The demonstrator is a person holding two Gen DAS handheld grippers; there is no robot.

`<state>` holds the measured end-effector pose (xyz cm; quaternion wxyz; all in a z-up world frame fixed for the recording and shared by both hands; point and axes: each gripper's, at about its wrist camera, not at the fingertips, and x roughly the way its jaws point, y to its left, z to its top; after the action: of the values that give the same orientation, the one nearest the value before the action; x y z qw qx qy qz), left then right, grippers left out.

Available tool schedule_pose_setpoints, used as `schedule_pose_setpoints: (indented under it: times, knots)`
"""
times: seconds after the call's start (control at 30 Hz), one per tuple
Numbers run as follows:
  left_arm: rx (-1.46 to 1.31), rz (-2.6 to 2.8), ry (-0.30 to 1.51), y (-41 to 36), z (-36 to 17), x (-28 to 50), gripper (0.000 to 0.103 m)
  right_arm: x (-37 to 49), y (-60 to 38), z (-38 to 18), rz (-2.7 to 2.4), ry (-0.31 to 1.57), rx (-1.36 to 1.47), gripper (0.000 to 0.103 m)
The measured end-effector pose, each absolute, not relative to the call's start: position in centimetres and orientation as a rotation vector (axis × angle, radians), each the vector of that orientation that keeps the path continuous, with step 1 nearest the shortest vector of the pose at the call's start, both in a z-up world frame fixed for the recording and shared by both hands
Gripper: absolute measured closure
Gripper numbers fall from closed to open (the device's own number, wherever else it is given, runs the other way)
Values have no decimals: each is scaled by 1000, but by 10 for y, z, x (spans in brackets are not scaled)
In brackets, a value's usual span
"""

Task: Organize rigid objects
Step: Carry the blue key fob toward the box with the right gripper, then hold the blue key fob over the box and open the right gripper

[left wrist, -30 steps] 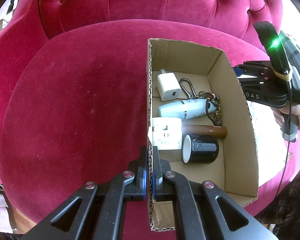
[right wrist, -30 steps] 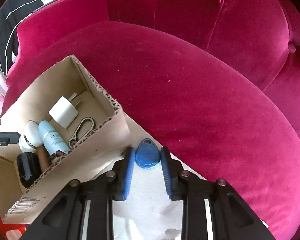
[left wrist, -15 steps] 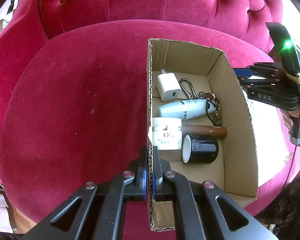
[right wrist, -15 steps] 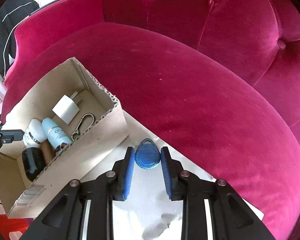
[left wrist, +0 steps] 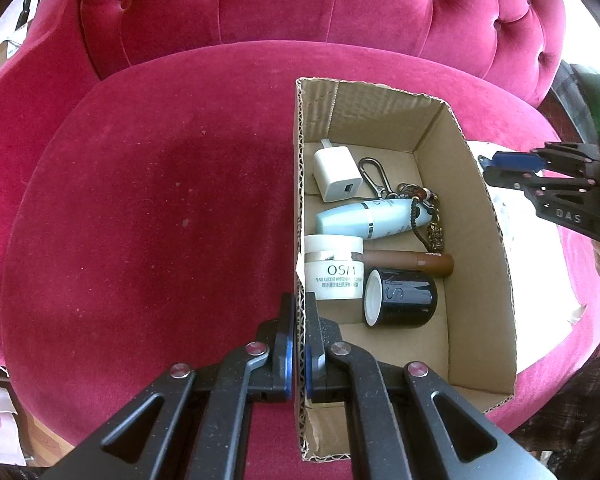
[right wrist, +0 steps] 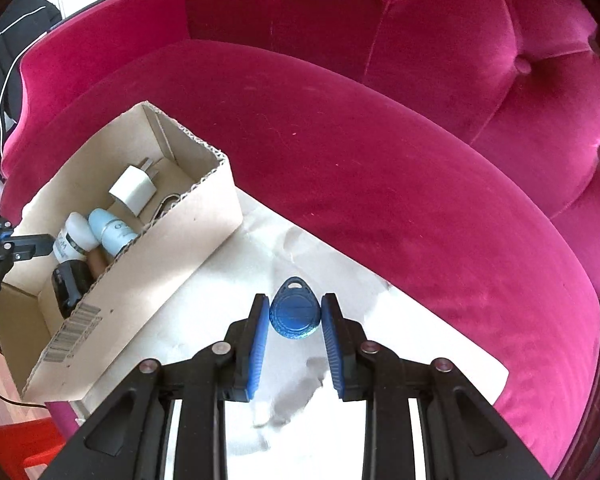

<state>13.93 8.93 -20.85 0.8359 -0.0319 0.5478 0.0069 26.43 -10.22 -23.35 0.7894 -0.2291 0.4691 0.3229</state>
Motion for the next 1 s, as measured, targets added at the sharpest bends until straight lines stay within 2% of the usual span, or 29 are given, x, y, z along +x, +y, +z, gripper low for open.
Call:
schedule_pose_setpoints:
  times: [1.0]
  knots:
    - [-62, 18, 1158, 86, -206, 140, 100, 227, -123, -169, 639, 927, -415, 76]
